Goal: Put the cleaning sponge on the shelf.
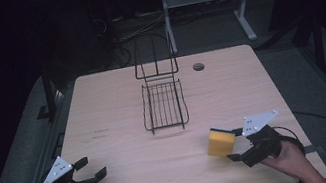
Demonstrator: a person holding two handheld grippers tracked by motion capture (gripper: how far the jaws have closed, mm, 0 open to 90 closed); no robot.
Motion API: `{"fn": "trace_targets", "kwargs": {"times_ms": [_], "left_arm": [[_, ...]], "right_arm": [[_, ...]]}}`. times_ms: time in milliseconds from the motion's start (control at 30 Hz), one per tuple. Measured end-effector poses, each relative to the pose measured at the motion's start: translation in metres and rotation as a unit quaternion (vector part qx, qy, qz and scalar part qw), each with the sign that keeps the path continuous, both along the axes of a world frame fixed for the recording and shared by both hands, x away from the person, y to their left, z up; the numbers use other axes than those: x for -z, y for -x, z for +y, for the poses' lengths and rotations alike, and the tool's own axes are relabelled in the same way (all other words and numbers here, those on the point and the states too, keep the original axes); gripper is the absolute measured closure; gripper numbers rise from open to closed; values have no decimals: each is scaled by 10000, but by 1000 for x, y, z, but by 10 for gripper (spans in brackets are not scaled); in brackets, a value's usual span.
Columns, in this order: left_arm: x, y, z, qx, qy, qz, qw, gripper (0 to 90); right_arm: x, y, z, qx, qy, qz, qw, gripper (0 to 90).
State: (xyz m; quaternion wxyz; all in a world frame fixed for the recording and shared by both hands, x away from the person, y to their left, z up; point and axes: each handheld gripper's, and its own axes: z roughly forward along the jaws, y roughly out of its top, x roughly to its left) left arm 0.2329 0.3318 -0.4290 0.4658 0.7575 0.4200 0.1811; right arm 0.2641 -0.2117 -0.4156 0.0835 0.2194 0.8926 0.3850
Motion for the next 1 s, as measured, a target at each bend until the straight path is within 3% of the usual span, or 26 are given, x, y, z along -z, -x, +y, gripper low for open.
{"fn": "trace_targets", "kwargs": {"times_ms": [500,1000], "left_arm": [[0,0,-2,48,-26,21,10000,147],[0,0,-1,13,19,2,10000,147]], "right_arm": [[-2,-12,7,-54,169,67,9998,247],[-3,-16,10,-121,305,46,9995,403]]}}
